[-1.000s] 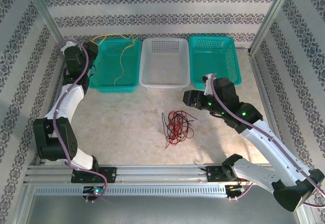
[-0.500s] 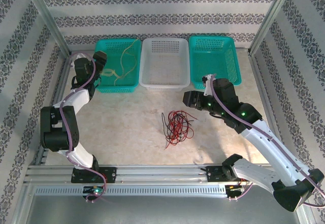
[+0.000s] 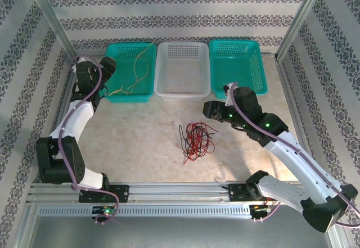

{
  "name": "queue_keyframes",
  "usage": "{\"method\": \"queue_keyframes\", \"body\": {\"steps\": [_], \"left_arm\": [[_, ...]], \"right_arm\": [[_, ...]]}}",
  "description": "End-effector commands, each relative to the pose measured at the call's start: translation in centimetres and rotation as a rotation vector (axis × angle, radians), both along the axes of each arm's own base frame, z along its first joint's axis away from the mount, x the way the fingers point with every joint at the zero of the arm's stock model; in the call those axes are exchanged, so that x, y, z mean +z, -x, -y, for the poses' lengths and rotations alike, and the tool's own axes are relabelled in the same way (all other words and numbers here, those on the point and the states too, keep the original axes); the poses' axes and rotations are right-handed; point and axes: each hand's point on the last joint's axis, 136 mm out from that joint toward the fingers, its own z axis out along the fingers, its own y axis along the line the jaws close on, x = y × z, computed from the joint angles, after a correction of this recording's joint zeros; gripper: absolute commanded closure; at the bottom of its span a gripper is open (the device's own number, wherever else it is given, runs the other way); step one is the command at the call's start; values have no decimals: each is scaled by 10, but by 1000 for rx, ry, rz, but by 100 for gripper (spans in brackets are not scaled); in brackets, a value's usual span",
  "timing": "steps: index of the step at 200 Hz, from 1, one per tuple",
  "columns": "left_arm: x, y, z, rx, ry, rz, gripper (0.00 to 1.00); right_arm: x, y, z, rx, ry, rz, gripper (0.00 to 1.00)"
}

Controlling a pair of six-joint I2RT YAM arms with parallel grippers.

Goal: Untangle the cables

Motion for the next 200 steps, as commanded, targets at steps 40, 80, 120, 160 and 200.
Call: {"method": "queue_keyframes", "body": {"steps": [40, 80, 120, 160, 200], "left_arm": [[46, 61, 102, -397, -135, -4, 35], [13, 113, 149, -607, -87, -90, 50], [10, 142, 149, -621, -62, -88, 58], [5, 147, 155, -659, -50, -118, 60], [2, 148, 160, -665, -16, -115, 60]], "right_arm": [[-44, 0, -20, -8, 175, -41, 32], [-97, 14, -86, 149, 160, -164, 37], [-148, 18, -126, 235, 197, -263, 42], [-193, 10, -123, 210, 308, -321, 56], [-164, 7, -121, 214, 288, -252, 94]]}}
